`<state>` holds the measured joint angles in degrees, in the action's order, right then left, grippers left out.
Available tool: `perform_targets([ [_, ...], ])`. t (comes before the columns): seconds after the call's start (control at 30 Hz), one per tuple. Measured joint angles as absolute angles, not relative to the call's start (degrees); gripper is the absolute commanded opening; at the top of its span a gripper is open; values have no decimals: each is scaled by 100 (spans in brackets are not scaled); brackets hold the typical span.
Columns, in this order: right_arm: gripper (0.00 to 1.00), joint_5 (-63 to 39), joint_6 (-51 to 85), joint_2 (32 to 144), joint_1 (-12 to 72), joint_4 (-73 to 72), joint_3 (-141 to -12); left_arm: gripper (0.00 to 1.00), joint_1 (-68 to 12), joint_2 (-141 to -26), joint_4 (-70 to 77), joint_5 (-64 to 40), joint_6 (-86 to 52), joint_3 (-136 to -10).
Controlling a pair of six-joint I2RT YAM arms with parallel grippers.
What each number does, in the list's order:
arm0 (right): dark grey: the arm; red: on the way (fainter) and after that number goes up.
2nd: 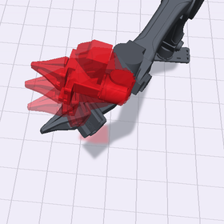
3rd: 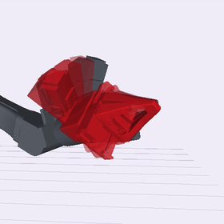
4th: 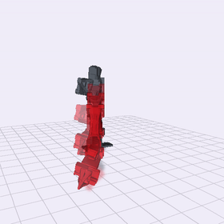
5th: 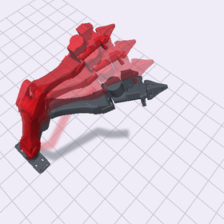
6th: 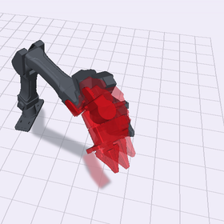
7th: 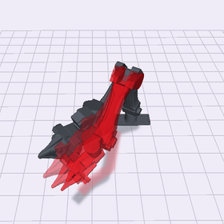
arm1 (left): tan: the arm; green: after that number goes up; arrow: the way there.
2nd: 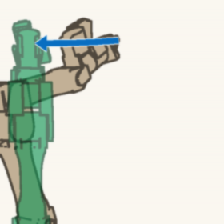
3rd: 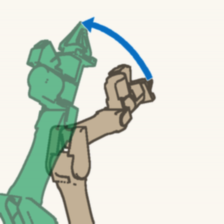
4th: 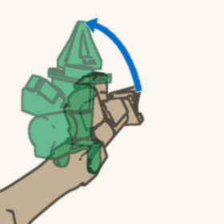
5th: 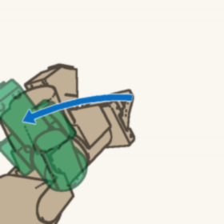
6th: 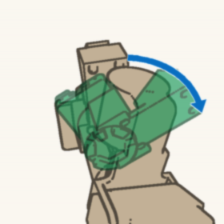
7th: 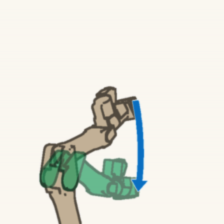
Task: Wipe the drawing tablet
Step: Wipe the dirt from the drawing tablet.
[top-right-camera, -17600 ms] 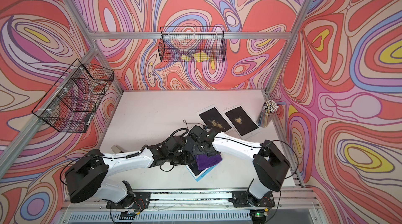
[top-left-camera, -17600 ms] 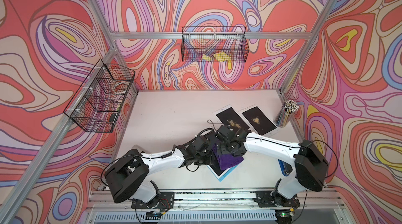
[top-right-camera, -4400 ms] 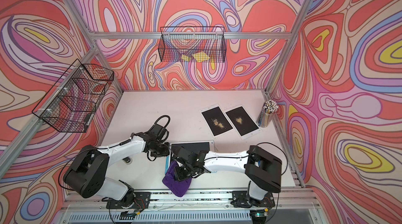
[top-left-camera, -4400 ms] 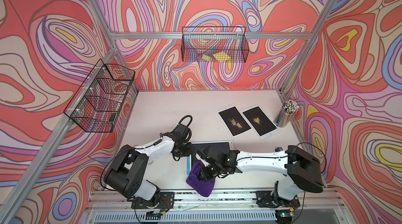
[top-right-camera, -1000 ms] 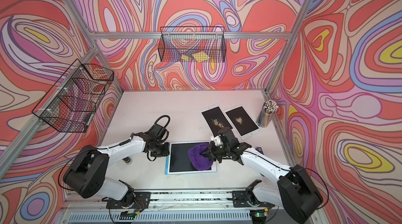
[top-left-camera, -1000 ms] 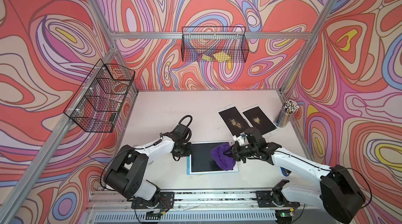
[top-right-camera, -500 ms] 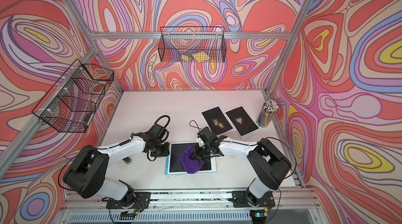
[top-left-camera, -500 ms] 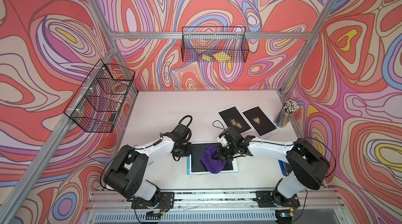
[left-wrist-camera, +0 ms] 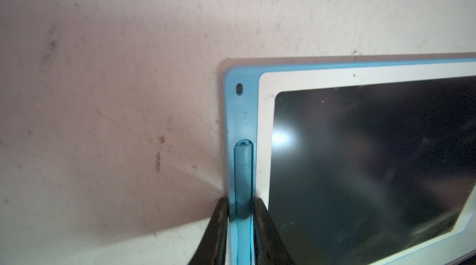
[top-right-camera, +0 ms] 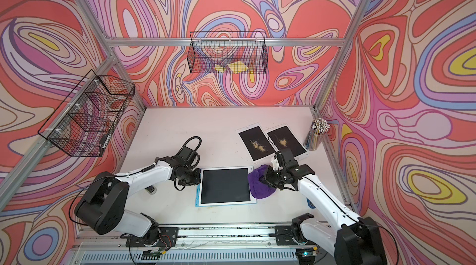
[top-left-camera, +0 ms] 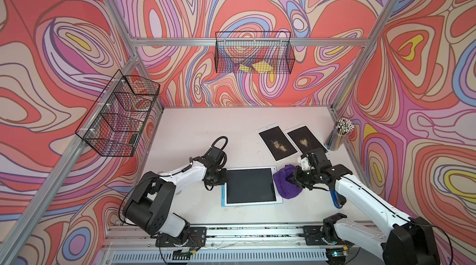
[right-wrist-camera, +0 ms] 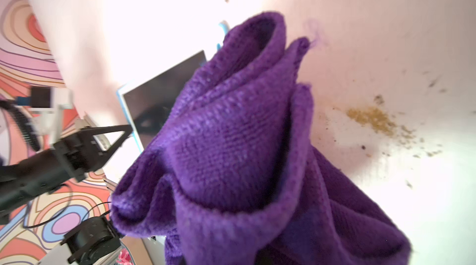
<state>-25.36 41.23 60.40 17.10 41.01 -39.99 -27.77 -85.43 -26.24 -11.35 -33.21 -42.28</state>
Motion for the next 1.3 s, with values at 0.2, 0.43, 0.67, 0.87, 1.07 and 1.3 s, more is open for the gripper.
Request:
perform_targets([
  [0.2, 0, -2674, 4097, 6281, 1741, 4110, -4458, 21, -2777, -8541, -2624, -1133, -3321, -4228],
  [0.43, 0, -2528, 4182, 7494, 3118, 3669, -4764, 20, -2775, -8536, -2622, -1133, -3321, -4224],
  [0.67, 0, -1857, 4178, 8541, 4171, 3199, -5489, 20, -2770, -8536, -2617, -1133, -3321, -4222],
  [0.87, 0, -1356, 4167, 9201, 4160, 2906, -5636, 20, -2770, -8536, -2609, -1135, -3321, -4211],
  [1.07, 0, -1999, 4355, 9821, 4189, 1964, -5662, 20, -2766, -8521, -2582, -1144, -3321, -4191],
  [1.3, 0, -3212, 4668, 10186, 5109, 1037, -5736, 20, -2759, -8517, -2582, -1149, -3321, -4191],
])
